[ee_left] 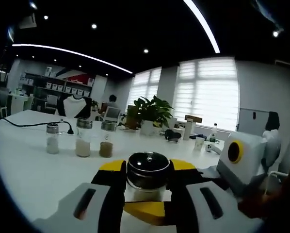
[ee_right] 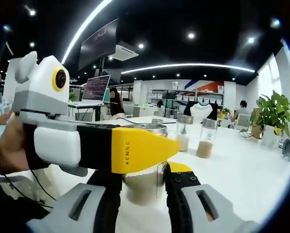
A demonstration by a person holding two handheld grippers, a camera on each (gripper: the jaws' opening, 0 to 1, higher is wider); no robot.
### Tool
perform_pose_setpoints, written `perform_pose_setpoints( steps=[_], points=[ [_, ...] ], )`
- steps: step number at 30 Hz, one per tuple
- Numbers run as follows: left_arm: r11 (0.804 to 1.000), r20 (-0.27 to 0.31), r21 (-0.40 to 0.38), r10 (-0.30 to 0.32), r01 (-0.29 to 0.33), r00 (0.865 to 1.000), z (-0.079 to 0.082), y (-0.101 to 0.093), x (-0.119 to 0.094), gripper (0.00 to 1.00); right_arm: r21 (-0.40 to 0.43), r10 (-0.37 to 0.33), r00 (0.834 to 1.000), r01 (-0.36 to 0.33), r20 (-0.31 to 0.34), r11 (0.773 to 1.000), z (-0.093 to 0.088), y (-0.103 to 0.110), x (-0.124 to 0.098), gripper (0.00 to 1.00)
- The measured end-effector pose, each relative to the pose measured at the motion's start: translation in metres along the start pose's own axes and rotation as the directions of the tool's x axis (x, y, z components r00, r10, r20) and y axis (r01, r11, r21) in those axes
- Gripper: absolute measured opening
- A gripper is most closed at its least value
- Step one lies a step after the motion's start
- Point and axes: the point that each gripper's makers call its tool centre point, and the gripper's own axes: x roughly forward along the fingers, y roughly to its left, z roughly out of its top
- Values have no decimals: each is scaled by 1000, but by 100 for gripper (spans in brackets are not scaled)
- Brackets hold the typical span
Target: Rotate the seasoning bottle until the label or dispensing opening points toward the visible target arrow and the bottle remains upright within the marked orientation range
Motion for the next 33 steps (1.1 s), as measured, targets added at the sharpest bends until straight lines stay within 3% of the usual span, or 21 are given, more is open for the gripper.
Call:
perform_pose_setpoints(
  steps=[15,19,28,33],
  points=[
    [986,-30,49,-159,160,987,2,-4,-5,36,47,111,994,-112,23,993,9,6,-1,33],
    [980,-77,82,-173,179,982,-6,-2,-4,36,27,121,993,-121,5,992,4,7,1,33],
    [958,-73,92,-265,271,961,-1,-12,-8,36,76,136,990,-137,26,988,7,6,-3,44],
    [947,-68,91,-304,309,950,2,-14,-10,36,81,167,985,-169,36,982,10,9,-4,44]
  ],
)
